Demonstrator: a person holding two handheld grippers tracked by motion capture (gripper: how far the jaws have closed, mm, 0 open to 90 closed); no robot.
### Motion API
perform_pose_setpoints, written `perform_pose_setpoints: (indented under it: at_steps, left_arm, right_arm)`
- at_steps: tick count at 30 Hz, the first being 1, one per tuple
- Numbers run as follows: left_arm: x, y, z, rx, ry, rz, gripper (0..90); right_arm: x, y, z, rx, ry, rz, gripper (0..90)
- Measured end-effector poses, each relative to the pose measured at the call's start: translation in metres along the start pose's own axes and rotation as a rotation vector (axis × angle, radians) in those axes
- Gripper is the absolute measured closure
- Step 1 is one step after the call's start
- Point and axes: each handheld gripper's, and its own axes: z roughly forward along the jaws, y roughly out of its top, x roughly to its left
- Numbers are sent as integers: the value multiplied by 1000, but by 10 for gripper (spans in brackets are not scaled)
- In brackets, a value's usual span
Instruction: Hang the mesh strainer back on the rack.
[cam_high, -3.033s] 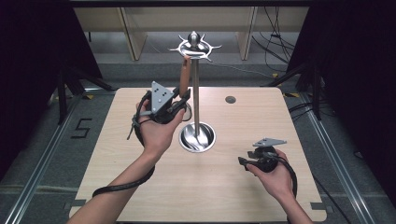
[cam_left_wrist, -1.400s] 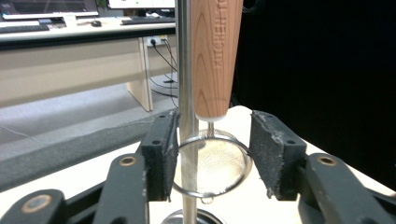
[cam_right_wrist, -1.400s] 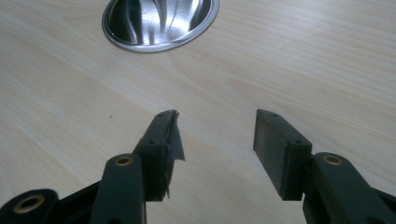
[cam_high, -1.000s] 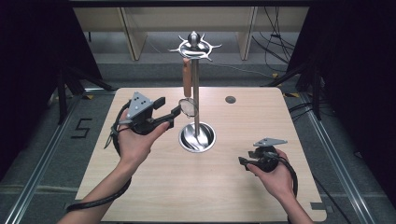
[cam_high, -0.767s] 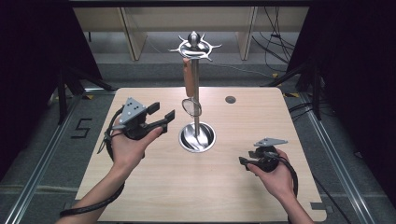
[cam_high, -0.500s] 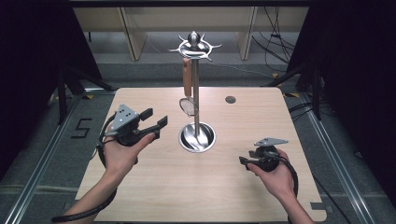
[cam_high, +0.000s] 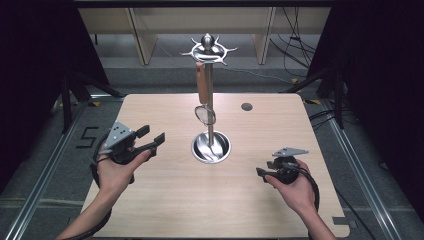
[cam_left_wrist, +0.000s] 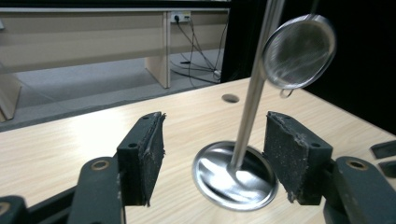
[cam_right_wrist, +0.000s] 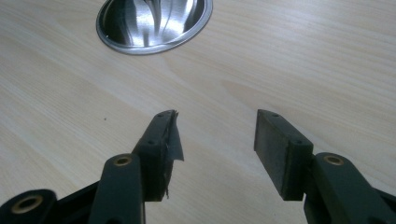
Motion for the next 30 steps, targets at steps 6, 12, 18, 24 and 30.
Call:
perform_pose_setpoints:
  at_steps: [6, 12, 18, 24, 30]
  left_arm:
    - [24, -23, -6, 25, 29, -4, 362]
    - [46, -39, -17, 54, 65, 0, 359]
    - [66, -57, -26, 95, 112, -22, 359]
    - [83, -73, -28, 157, 139, -55, 371]
    - [101, -88, -26, 196, 194, -87, 373]
  right_arm:
    - [1, 0, -1, 11, 13, 37, 493]
    - [2, 0, 0, 18, 6, 20, 492]
    - [2, 0, 0, 11, 2, 24, 492]
    - [1, 0, 1, 18, 1, 19, 492]
    - [0, 0, 2, 10, 14, 24, 492]
